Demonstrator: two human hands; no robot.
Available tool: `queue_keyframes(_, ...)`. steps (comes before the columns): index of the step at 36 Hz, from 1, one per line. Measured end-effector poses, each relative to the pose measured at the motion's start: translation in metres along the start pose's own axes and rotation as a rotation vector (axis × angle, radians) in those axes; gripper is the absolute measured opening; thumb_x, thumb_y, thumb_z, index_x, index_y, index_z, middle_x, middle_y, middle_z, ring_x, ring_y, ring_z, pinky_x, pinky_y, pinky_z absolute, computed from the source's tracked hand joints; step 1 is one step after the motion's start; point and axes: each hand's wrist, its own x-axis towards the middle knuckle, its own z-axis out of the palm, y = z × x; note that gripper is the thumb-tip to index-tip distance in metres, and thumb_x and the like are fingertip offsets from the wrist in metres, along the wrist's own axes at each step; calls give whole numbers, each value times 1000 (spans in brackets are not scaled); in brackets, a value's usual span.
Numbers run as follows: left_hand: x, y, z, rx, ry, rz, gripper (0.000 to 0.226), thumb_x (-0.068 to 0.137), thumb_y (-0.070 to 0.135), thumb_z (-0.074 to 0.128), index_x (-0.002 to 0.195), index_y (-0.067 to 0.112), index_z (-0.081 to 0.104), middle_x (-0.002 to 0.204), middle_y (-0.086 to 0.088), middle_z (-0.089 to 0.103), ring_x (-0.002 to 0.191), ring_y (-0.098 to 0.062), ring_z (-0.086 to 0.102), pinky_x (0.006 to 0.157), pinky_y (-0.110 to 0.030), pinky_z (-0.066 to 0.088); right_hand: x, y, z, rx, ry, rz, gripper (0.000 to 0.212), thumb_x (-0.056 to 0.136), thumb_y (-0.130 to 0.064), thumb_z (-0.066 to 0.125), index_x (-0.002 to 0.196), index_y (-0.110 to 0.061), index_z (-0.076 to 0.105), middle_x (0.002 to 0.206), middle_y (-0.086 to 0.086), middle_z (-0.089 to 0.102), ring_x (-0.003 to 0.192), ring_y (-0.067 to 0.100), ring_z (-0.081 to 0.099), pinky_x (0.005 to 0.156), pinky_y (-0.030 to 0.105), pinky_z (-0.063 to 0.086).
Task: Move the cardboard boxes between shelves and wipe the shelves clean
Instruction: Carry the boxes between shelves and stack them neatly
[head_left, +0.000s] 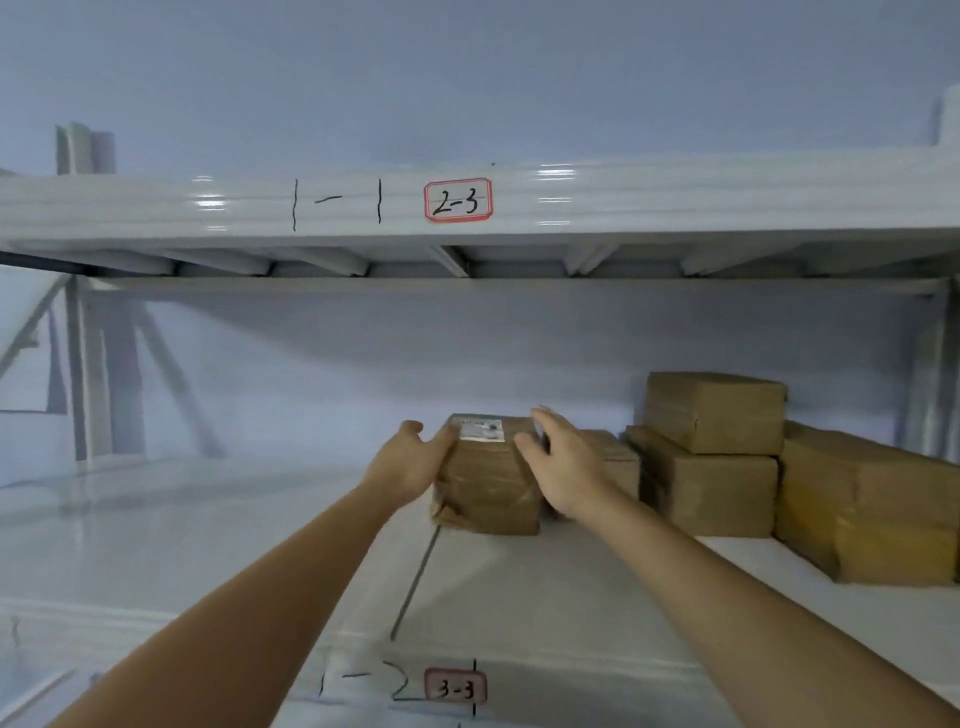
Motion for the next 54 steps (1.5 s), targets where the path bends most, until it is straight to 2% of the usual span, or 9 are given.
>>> queue_keyframes(8,51,-22,39,-530,-176,-205,78,94,69,46,137,4,56,124,-17,66,109,-34,65,102,-44,52,18,-11,51,328,91,359,69,100,-55,50,159,-27,29,158,0,42,137,27,49,115,44,40)
queue_keyframes(13,56,-23,42,-604,-198,-206,75,90,61,49,145,10,44,129,-17,60,114,-36,60,103,-49,49,27,-10,58,648,41,602,70,64,-60,72,124,-23,69,105,3,78,97,29,74,83,38,62)
queue_keyframes(21,16,-19,11,-696,-141,-196,54,95,52,48,137,18,42,124,-12,58,105,-29,60,64,-32,45,12,-29,48,821,-15,537,47,79,-46,79,119,-25,68,104,8,78,96,28,76,87,51,61)
queue_keyframes(27,-37,3,-22,-807,-97,-86,77,61,70,60,128,36,45,131,-4,53,110,-26,61,81,-44,56,-26,-58,12,838,106,403,37,88,-51,70,119,-36,57,110,4,74,99,24,72,75,42,61)
queue_keyframes(32,-86,35,-24,-849,-150,65,74,72,62,65,140,40,45,139,4,47,116,-16,58,90,-44,54,-83,-64,-29,774,218,232,29,90,-47,61,118,-53,59,111,-7,73,105,17,69,83,43,59)
queue_keyframes(37,-152,81,12,-944,-244,165,71,69,62,65,137,54,48,139,10,57,117,-19,65,97,-49,55,-150,-43,-88,640,292,183,61,77,-57,63,135,-63,46,126,-18,68,121,16,63,104,53,49)
queue_keyframes(42,-233,141,62,-1048,-329,211,46,82,49,66,127,49,58,120,17,69,112,-13,68,96,-48,56,-230,-22,-158,600,418,207,40,92,-38,61,118,-67,57,116,-21,72,113,9,67,103,48,52)
queue_keyframes(46,-299,184,105,-1045,-312,244,63,91,48,64,149,42,42,154,13,38,131,-11,51,109,-44,46,-296,-2,-209,564,511,258,38,100,-30,53,131,-53,53,106,-28,71,98,-3,69,89,33,55)
queue_keyframes(54,-411,253,185,-1115,-559,256,36,102,31,58,134,49,53,122,13,71,109,-10,70,97,-43,57,-416,43,-301,505,655,427,58,85,-49,64,141,-57,46,118,-18,72,104,10,72,93,44,58)
